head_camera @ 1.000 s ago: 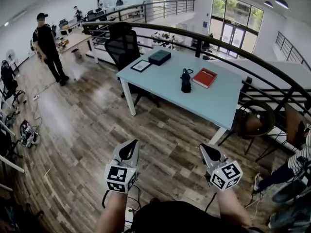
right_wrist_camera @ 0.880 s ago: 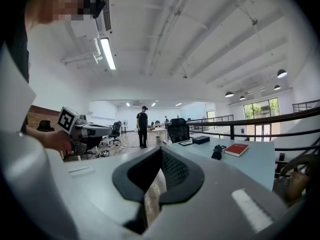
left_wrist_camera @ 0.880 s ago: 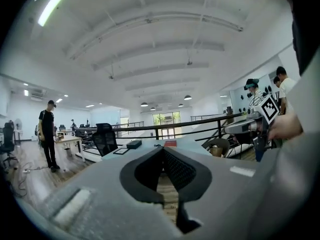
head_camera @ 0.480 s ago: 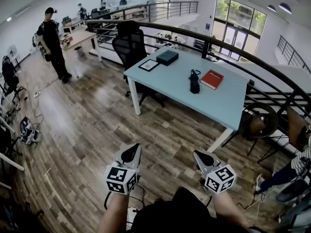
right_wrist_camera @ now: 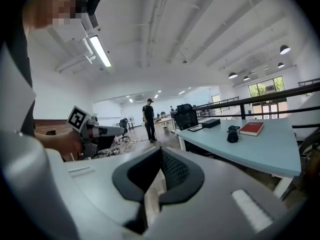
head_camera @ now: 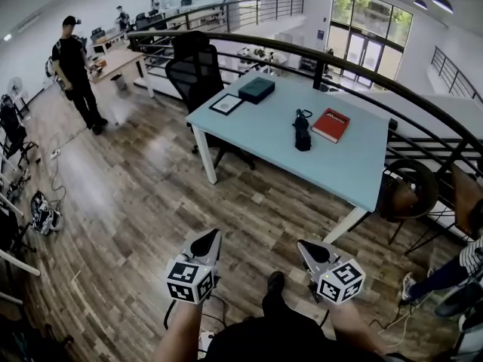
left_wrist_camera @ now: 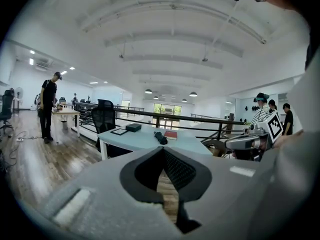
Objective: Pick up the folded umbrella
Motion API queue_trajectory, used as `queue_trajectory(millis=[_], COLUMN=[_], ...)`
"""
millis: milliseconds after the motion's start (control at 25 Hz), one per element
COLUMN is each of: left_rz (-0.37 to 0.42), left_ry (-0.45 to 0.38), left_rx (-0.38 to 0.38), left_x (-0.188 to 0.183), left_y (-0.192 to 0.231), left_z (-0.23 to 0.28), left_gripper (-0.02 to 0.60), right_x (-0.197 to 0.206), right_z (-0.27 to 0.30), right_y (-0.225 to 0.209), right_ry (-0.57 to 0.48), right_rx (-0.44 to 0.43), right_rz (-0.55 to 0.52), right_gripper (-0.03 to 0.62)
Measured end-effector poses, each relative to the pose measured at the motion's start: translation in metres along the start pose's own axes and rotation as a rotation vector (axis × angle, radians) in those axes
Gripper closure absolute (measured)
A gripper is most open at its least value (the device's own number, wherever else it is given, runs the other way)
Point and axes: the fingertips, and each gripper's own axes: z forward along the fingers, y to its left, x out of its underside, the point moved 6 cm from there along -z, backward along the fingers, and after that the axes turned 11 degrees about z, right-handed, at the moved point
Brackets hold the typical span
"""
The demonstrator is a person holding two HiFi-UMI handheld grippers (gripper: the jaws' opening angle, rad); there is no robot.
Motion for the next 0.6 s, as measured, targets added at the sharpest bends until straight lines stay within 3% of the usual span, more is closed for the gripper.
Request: queue_trajectory(millis=[440,600], left_rz=[0.036,0.036], left_ry=[0.052,0.045], left_rx=[0.052,0.054], left_x=[-0.045,-0.065], left_y=[0.031,0.036], left_z=[0.175,0.225], left_gripper=[0.575,0.575], right_x=[-0.075,-0.098], right_z=[0.087,0.109], right_y=[-0.144,-0.176], right_ry=[-0.026,-0.022], right_rx=[0.017,-0.012], right_rz=[0.046,0.045], right_gripper=[0.595,0.595])
